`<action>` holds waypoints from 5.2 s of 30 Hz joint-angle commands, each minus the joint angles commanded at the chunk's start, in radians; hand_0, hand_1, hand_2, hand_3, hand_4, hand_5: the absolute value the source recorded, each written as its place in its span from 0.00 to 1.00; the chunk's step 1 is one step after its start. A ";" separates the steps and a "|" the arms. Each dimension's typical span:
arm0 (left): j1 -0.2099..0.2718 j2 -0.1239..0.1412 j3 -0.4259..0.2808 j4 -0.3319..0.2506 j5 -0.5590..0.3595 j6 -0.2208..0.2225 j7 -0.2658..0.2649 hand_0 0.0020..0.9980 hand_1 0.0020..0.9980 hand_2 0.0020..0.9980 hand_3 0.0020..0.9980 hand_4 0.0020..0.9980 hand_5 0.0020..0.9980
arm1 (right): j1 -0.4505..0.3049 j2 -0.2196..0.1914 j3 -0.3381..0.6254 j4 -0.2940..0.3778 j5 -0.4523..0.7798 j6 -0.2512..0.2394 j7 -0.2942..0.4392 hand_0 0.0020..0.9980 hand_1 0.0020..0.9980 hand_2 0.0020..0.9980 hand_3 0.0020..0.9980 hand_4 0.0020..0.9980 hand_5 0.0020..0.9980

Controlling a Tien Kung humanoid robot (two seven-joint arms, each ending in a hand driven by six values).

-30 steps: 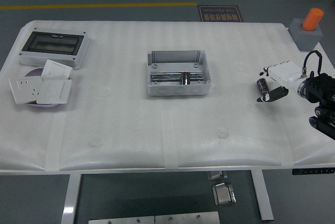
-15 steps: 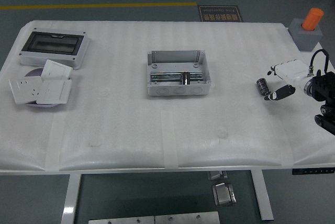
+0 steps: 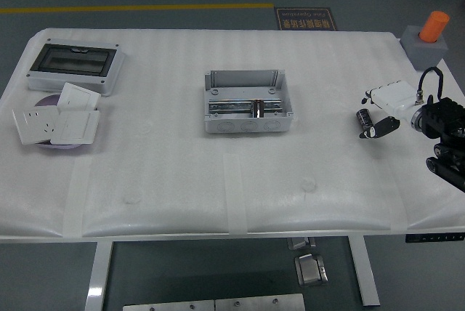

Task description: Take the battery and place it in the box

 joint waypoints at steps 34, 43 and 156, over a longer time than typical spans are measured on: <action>0.000 -0.003 -0.005 -0.003 0.013 0.000 -0.002 0.59 0.62 0.51 0.66 0.61 0.36 | -0.030 0.028 0.021 -0.019 -0.014 -0.005 0.013 0.68 0.67 0.69 0.69 0.60 0.24; 0.006 -0.004 0.010 -0.002 0.001 0.000 -0.003 0.59 0.62 0.50 0.66 0.61 0.37 | -0.017 0.010 0.004 0.005 0.017 -0.020 0.013 0.68 0.66 0.68 0.68 0.59 0.24; 0.007 -0.006 0.039 -0.003 -0.004 -0.004 -0.010 0.59 0.62 0.49 0.66 0.60 0.37 | -0.004 0.000 0.030 -0.014 0.116 -0.038 0.037 0.70 0.69 0.72 0.72 0.34 0.31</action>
